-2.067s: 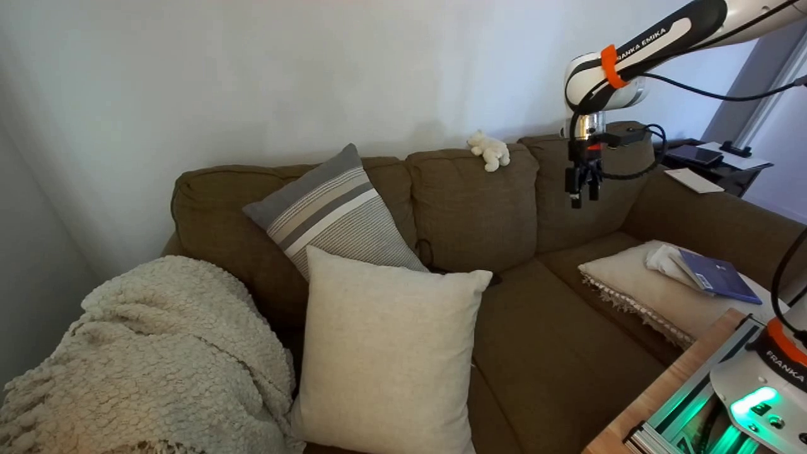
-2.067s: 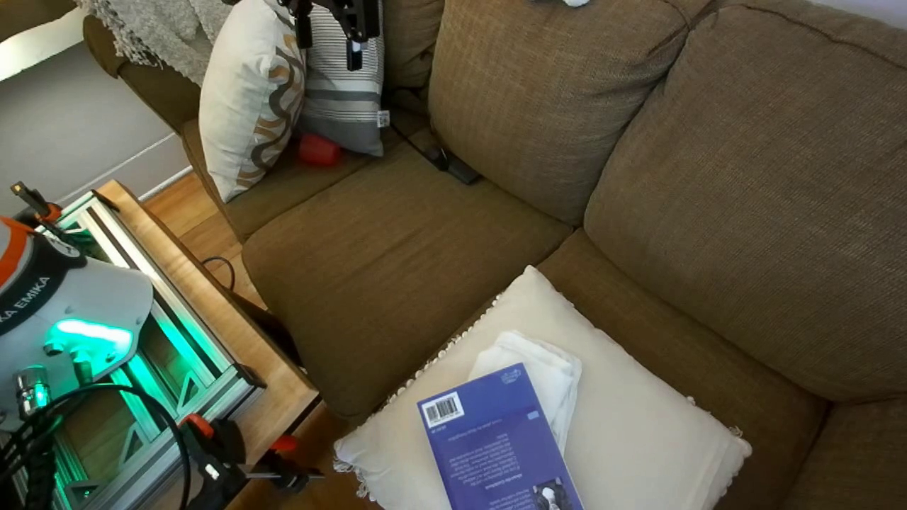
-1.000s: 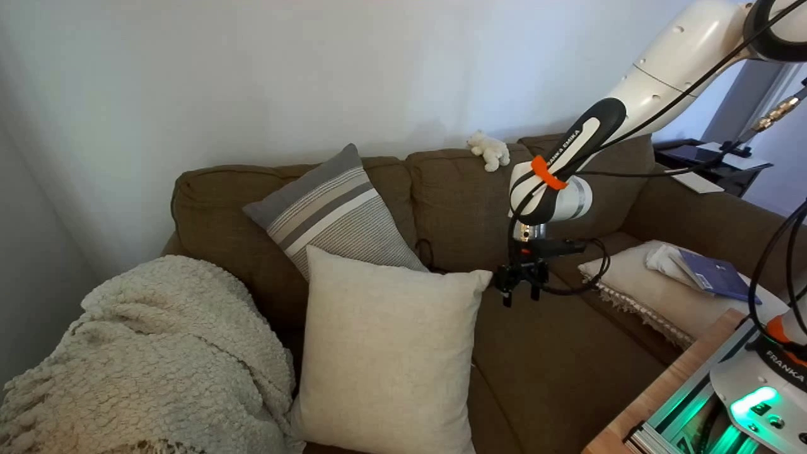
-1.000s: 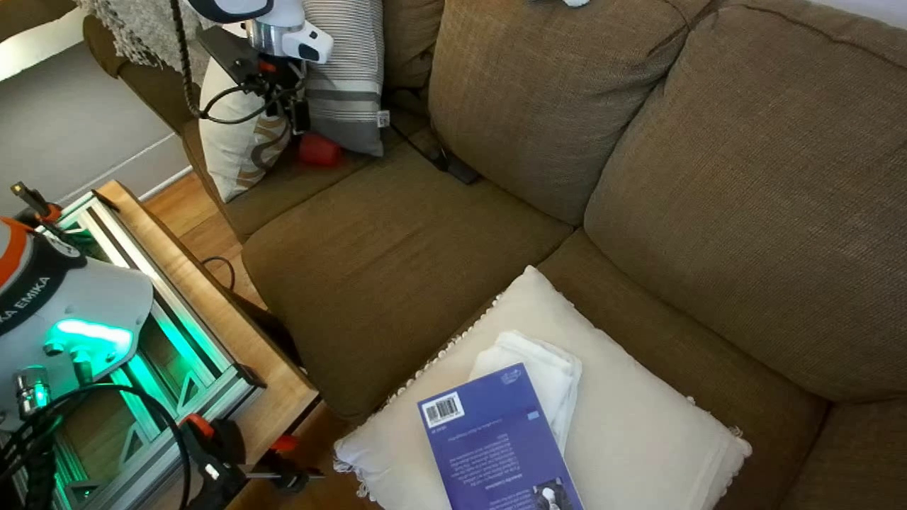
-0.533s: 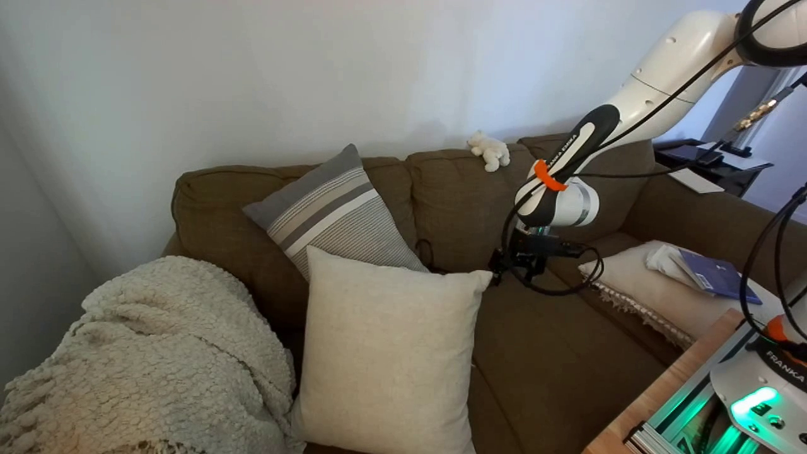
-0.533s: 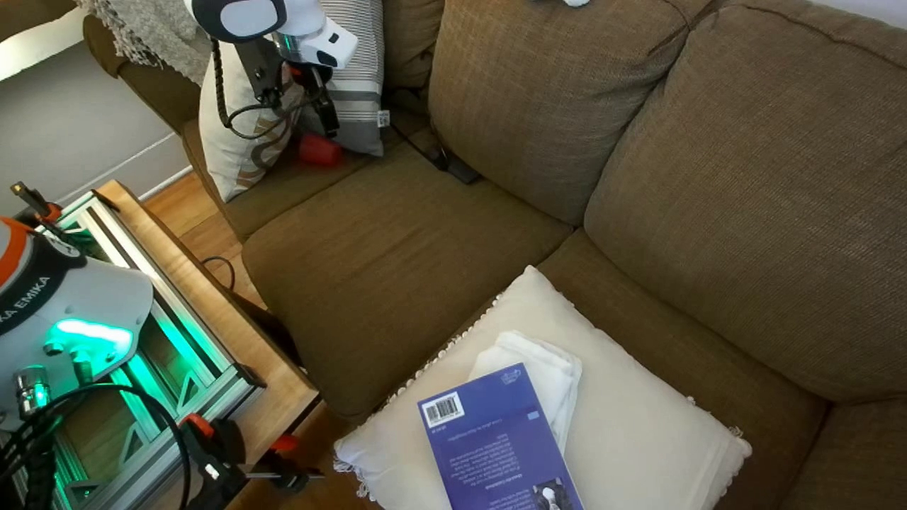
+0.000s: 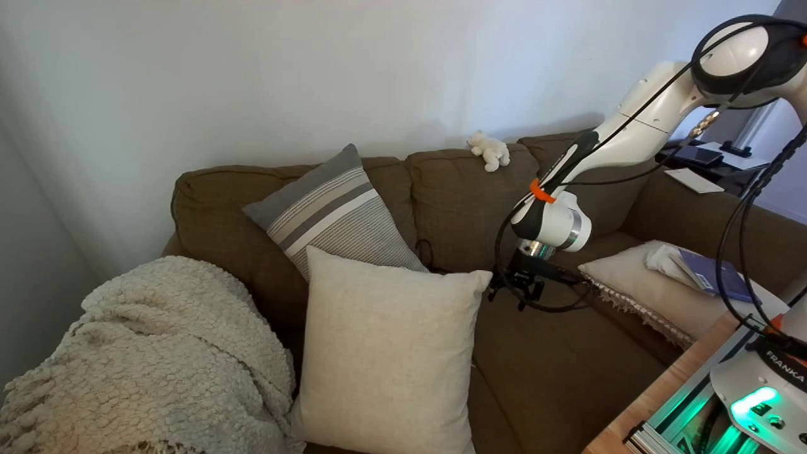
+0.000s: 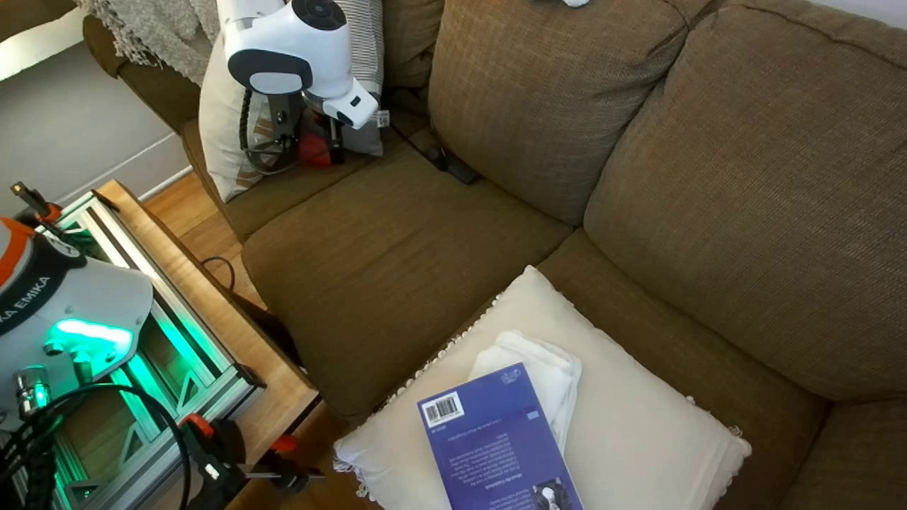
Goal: Pick up the laying orange cup on the sofa seat and position it upside down on the middle sofa seat
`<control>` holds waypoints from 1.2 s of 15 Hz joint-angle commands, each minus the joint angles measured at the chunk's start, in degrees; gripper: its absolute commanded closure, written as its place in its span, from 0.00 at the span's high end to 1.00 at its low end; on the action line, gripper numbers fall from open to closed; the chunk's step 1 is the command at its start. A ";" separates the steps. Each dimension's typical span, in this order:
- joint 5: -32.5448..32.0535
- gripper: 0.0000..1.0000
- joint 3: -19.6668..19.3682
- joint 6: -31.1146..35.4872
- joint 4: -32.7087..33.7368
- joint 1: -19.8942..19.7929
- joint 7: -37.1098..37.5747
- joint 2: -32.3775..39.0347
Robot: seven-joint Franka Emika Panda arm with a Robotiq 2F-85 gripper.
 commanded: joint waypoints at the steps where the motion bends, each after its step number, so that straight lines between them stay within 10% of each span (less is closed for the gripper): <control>1: 0.71 1.00 -2.50 -2.45 3.08 1.66 5.20 2.39; 11: 1.75 1.00 5.36 -13.03 25.60 -8.23 -8.59 25.50; 18: 1.84 1.00 1.03 -26.88 26.68 -0.81 -6.35 26.18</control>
